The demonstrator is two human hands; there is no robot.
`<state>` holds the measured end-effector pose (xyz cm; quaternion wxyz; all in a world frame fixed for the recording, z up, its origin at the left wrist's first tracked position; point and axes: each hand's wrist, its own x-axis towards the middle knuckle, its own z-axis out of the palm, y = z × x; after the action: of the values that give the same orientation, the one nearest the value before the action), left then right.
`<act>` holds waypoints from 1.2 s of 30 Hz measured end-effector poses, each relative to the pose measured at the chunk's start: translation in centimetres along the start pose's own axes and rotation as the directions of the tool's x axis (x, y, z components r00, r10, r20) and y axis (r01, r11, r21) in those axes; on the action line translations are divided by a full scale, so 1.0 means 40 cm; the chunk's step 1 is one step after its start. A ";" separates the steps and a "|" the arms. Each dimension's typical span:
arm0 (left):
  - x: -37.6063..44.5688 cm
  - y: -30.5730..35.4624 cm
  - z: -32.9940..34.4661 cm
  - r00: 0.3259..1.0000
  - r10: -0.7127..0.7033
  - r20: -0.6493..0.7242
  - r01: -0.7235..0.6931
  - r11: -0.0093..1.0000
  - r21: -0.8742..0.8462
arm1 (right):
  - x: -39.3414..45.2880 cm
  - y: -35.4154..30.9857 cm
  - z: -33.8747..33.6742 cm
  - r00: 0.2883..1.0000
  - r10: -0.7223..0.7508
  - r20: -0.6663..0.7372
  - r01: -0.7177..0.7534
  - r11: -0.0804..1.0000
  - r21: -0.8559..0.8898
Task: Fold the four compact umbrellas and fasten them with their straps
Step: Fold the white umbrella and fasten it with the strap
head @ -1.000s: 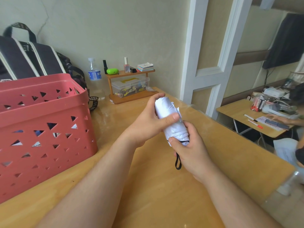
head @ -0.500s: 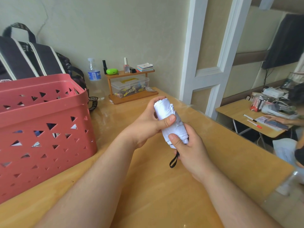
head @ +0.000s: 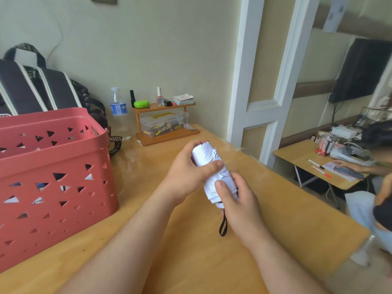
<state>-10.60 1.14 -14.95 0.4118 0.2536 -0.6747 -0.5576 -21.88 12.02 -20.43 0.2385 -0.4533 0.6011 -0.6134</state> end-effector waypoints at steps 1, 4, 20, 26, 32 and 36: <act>-0.006 0.003 0.014 0.999 0.016 -0.038 -0.017 1.000 -0.023 | -0.001 -0.008 -0.001 1.000 0.020 0.009 -0.021 0.999 0.033; -0.027 0.024 0.045 0.994 -0.026 -0.101 -0.006 0.953 -0.304 | -0.014 -0.042 -0.015 0.988 0.126 0.092 -0.137 0.984 0.118; -0.225 0.494 -0.200 0.947 0.236 -0.219 -0.230 0.972 0.056 | -0.062 -0.461 0.131 0.883 0.027 0.470 -0.193 0.931 0.309; -0.344 0.636 -0.536 0.978 0.153 -0.141 -0.012 0.718 0.696 | 0.016 -0.627 0.284 0.810 -0.225 0.541 0.166 0.974 0.156; -0.396 0.640 -0.758 0.963 0.060 -0.264 0.162 0.655 0.738 | 0.136 -0.699 0.455 0.686 -0.321 0.653 0.577 0.787 -0.220; -0.366 0.597 -0.835 0.945 0.060 -0.322 0.294 0.275 0.915 | 0.204 -0.696 0.576 0.570 -0.361 0.738 0.747 0.601 -0.283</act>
<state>27.99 0.68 5.30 0.2301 0.5780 -0.7824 -0.0274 0.69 -2.29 5.23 0.0543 -0.8474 0.4570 -0.2647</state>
